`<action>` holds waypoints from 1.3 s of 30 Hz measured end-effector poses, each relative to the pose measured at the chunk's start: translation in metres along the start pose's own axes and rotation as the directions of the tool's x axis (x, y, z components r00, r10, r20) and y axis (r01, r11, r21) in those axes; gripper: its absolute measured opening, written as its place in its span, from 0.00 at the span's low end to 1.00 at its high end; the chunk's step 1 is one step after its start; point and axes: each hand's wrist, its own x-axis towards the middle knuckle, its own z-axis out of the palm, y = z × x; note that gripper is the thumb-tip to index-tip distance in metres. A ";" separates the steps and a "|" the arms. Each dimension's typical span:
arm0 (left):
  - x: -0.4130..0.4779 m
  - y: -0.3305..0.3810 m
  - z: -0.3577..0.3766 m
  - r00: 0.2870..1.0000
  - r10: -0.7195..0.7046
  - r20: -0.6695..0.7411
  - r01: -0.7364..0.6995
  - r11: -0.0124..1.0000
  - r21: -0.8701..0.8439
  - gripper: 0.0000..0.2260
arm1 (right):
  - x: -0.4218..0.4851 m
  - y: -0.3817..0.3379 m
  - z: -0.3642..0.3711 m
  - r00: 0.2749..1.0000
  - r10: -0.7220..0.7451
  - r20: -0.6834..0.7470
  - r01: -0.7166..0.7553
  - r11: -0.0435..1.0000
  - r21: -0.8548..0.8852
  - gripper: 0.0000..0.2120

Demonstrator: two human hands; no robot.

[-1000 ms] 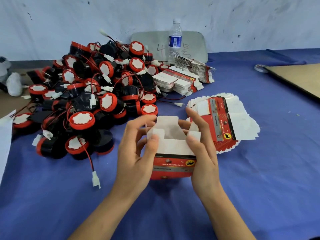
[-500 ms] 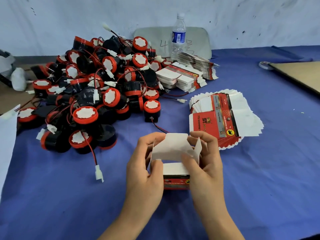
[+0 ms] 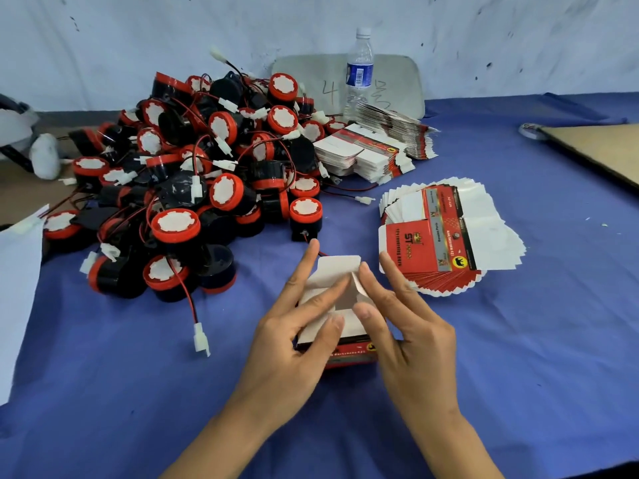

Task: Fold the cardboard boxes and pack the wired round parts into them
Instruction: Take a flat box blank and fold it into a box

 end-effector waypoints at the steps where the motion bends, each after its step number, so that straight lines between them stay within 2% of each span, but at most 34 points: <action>1: 0.000 -0.001 -0.003 0.999 0.006 0.032 -0.006 1.000 0.015 0.17 | 0.001 0.001 -0.002 0.999 -0.043 -0.018 0.042 0.999 -0.021 0.20; 3: 0.001 -0.004 -0.007 0.996 0.027 0.083 -0.031 0.998 0.052 0.20 | 0.000 0.003 -0.004 0.995 -0.095 -0.040 0.094 0.995 -0.030 0.19; 5: 0.002 -0.006 -0.010 0.994 0.069 0.083 -0.075 0.994 0.077 0.21 | 0.000 0.004 -0.005 0.997 -0.077 -0.025 0.077 0.997 0.016 0.19; 8: -0.001 -0.010 -0.007 0.982 0.183 -0.056 -0.174 0.975 0.135 0.21 | 0.000 0.005 -0.005 1.000 -0.003 0.011 0.002 0.995 0.097 0.18; 11: -0.003 -0.010 -0.001 0.945 0.238 -0.227 -0.191 0.959 0.209 0.19 | 0.002 0.007 -0.005 0.999 0.034 0.025 -0.037 0.989 0.142 0.18; 13: -0.004 -0.008 0.002 0.930 0.244 -0.275 -0.174 0.951 0.256 0.13 | 0.003 0.008 -0.005 0.998 0.038 0.050 -0.047 0.983 0.177 0.19; 15: -0.010 -0.008 0.008 0.942 0.159 -0.297 -0.100 0.974 0.205 0.09 | 0.001 0.008 -0.005 0.995 0.037 0.091 -0.056 0.975 0.215 0.17; 16: -0.014 -0.006 0.013 0.956 0.079 -0.281 -0.038 0.988 0.147 0.10 | -0.002 0.009 -0.005 0.991 0.047 0.122 -0.075 0.970 0.232 0.15; 18: -0.024 -0.005 0.023 0.974 -0.018 -0.226 0.047 0.991 0.124 0.19 | -0.005 0.007 -0.004 0.977 0.104 0.186 -0.152 0.951 0.268 0.15; 21: -0.022 -0.005 0.029 0.977 0.042 -0.207 0.001 0.979 0.204 0.31 | -0.003 0.005 -0.005 0.967 0.144 0.208 -0.211 0.913 0.350 0.16; 23: -0.011 -0.003 0.023 0.970 0.117 -0.213 -0.068 0.972 0.223 0.30 | 0.001 0.002 -0.008 0.978 0.084 0.190 -0.160 0.890 0.428 0.16; 25: 0.003 0.000 0.013 0.961 0.193 -0.195 -0.142 0.958 0.248 0.27 | 0.005 -0.001 -0.011 0.986 0.041 0.160 -0.125 0.817 0.563 0.16; 27: 0.016 0.004 0.002 0.963 0.234 -0.130 -0.198 0.950 0.243 0.25 | 0.012 -0.005 -0.012 0.991 0.033 0.133 -0.114 0.739 0.664 0.15; 29: 0.026 0.006 -0.007 0.956 0.289 -0.047 -0.267 0.928 0.260 0.26 | 0.023 -0.008 -0.015 0.990 0.067 0.124 -0.136 0.688 0.713 0.20; 32: 0.034 0.007 -0.014 0.927 0.365 0.089 -0.374 0.879 0.296 0.27 | 0.037 -0.012 -0.019 0.956 0.146 0.255 -0.288 0.639 0.714 0.20; 35: 0.037 0.006 -0.018 0.881 0.424 0.210 -0.472 0.819 0.326 0.28 | 0.040 -0.011 -0.022 0.912 0.169 0.375 -0.399 0.584 0.707 0.12; 37: 0.036 0.007 -0.020 0.862 0.436 0.259 -0.502 0.802 0.323 0.29 | 0.038 -0.009 -0.024 0.878 0.164 0.449 -0.461 0.541 0.703 0.07; 39: 0.034 0.007 -0.018 0.865 0.432 0.254 -0.496 0.815 0.300 0.31 | 0.036 -0.008 -0.023 0.865 0.138 0.482 -0.467 0.572 0.675 0.09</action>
